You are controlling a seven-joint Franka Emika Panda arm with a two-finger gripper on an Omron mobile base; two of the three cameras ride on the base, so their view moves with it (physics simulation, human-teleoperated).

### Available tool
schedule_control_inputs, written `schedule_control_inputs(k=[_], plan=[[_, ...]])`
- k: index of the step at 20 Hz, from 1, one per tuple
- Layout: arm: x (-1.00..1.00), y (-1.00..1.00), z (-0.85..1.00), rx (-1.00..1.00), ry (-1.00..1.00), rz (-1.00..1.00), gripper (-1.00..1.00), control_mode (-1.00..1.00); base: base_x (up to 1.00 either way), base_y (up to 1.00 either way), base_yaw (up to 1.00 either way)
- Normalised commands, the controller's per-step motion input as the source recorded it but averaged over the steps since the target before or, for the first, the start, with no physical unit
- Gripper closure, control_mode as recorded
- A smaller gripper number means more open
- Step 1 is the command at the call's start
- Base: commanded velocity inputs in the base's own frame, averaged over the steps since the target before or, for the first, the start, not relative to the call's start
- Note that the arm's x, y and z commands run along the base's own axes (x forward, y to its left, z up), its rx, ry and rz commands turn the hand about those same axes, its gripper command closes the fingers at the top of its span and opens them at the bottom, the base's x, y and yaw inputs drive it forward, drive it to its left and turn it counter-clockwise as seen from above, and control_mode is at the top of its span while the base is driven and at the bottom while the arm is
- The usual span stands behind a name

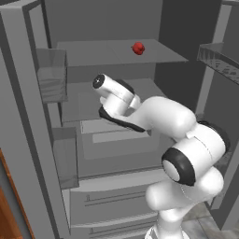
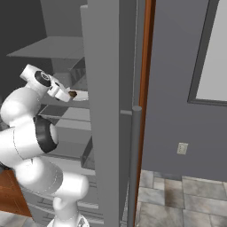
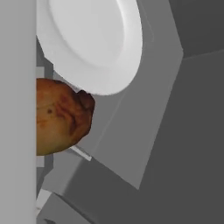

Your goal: Transport the chicken drumstick from the fridge to the microwave and turn on the microwave.

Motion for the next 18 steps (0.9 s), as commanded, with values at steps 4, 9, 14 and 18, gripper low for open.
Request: schedule_control_inputs(k=[4, 9, 14, 18], plan=[[-0.41, 0.00, 0.20, 0.00, 0.01, 0.16, 1.00, -1.00, 0.00, 0.00, 0.00], [-0.40, 0.00, 0.23, 0.00, 0.02, 0.16, 1.00, -1.00, 0.00, 0.00, 0.00], [-0.43, -0.01, 0.35, 0.01, 0.01, 0.17, 1.00, -1.00, 0.00, 0.00, 0.00], [-0.36, 0.00, 0.40, 0.02, 0.07, 0.17, 1.00, -1.00, 0.00, 0.00, 0.00]])
